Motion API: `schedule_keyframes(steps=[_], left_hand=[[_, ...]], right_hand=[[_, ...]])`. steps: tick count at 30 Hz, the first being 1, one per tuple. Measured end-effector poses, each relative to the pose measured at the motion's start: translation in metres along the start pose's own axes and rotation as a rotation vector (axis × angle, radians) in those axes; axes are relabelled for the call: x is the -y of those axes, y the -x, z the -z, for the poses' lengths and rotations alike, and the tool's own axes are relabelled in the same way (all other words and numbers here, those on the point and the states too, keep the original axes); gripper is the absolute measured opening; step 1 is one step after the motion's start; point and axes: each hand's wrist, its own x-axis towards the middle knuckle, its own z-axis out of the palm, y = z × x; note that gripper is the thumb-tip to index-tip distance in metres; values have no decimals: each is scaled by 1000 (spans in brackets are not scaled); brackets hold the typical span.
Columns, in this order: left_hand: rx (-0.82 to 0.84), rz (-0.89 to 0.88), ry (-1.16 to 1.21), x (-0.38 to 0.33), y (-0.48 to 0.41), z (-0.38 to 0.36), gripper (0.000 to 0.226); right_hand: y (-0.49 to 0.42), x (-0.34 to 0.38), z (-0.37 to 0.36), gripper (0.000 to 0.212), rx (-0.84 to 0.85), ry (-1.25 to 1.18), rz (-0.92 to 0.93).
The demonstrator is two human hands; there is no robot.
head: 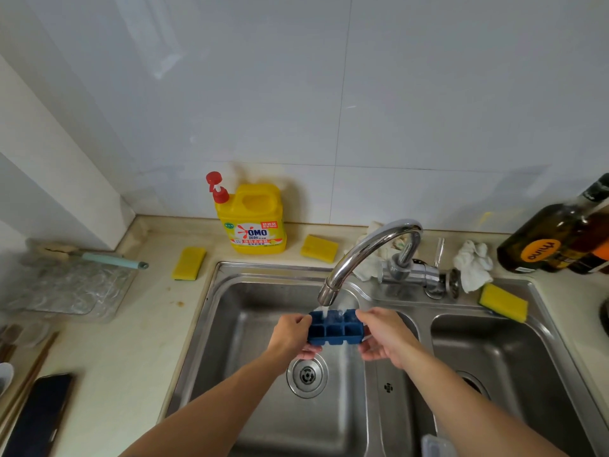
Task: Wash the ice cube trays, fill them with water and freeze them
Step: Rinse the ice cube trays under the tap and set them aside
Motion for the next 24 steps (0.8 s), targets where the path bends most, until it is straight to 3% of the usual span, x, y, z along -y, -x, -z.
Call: schedule_keyframes(steps=[13,19,24], left_hand=[[39,10,64,-3,-2,-11,26],[-197,-167,-54,-9,-4,1,29],[-324,-323,-59,-18,-3,17,19]], right_hand=[[2,-3,8,17,-52,-6,45],[3,-4,-6,21,21,-40,42],[4,-2,-28,12,109,-95,46]])
